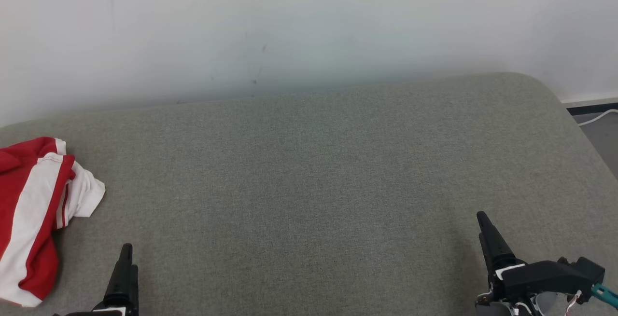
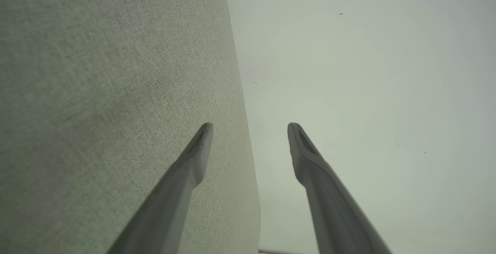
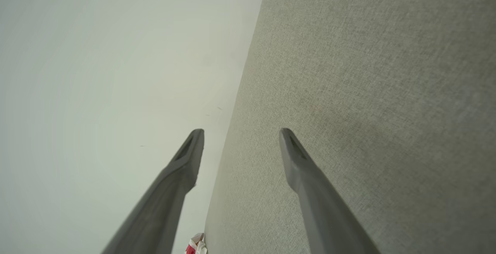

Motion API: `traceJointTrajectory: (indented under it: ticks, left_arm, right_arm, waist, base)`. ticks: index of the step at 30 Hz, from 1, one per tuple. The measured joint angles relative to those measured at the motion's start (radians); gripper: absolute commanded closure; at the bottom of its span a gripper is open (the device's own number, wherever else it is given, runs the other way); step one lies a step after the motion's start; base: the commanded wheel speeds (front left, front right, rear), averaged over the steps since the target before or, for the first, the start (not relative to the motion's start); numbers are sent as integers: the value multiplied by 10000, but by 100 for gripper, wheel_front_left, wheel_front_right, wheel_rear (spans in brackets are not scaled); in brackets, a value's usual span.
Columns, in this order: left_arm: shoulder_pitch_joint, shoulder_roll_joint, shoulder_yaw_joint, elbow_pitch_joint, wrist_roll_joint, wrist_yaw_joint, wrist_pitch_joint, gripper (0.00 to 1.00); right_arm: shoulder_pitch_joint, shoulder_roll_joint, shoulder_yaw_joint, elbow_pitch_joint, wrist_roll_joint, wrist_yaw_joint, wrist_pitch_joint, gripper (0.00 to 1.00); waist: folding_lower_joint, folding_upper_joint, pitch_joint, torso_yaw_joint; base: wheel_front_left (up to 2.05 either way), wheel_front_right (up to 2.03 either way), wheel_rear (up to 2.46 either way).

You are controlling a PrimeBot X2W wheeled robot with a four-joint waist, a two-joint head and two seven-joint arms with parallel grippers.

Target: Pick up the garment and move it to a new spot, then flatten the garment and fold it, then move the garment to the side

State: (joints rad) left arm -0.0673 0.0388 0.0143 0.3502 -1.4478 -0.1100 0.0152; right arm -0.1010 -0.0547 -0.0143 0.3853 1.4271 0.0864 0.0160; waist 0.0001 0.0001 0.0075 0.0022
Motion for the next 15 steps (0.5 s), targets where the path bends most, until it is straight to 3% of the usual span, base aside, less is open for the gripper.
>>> traceJointTrajectory:
  ticks: [15]
  left_arm:
    - [-258, 251, -564, 138, 1965, 635, -527, 0]
  right_arm:
    - [-498, -274, 725, 128, -2023, -614, -525, 0]
  waist:
    - [0, 0, 60, 11]
  base:
    - [0, 0, 0]
